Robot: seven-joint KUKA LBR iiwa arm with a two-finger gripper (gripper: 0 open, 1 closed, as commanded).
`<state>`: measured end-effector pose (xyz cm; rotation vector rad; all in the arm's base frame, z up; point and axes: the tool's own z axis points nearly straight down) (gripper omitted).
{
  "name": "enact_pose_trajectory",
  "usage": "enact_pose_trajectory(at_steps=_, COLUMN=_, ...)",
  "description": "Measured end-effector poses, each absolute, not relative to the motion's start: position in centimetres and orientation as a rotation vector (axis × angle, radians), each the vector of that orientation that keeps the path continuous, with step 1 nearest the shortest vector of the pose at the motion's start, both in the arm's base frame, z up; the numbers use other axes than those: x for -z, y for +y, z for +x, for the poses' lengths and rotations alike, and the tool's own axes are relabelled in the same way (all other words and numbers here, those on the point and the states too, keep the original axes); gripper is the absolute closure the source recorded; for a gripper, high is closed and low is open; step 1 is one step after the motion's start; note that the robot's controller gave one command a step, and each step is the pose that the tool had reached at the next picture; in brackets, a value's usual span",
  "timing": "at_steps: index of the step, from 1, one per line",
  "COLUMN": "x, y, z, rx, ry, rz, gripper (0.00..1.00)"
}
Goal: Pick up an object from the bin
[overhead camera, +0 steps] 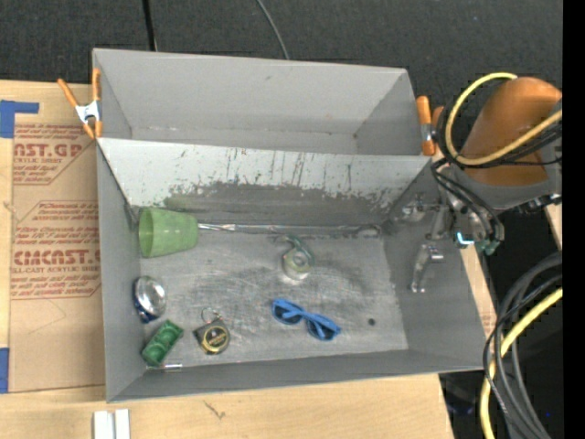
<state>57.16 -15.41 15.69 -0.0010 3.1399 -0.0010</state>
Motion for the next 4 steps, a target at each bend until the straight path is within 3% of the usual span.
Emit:
enact_pose_trajectory(at_steps=1, x=-10.8, y=-9.5, z=48.7, rx=-0.007, ry=3.148, rz=-0.137, gripper=0.00)
enact_pose_trajectory(at_steps=2, x=-7.7, y=-2.8, z=48.7, rx=0.003, ry=3.102, rz=-0.381, gripper=0.00)
enact_pose_trajectory(at_steps=3, x=-7.5, y=-2.9, z=48.3, rx=0.000, ry=3.117, rz=-0.379, gripper=1.00)
enact_pose_trajectory(at_steps=4, x=-19.8, y=-3.1, z=49.1, rx=0.002, ry=3.118, rz=-0.306, gripper=1.00)
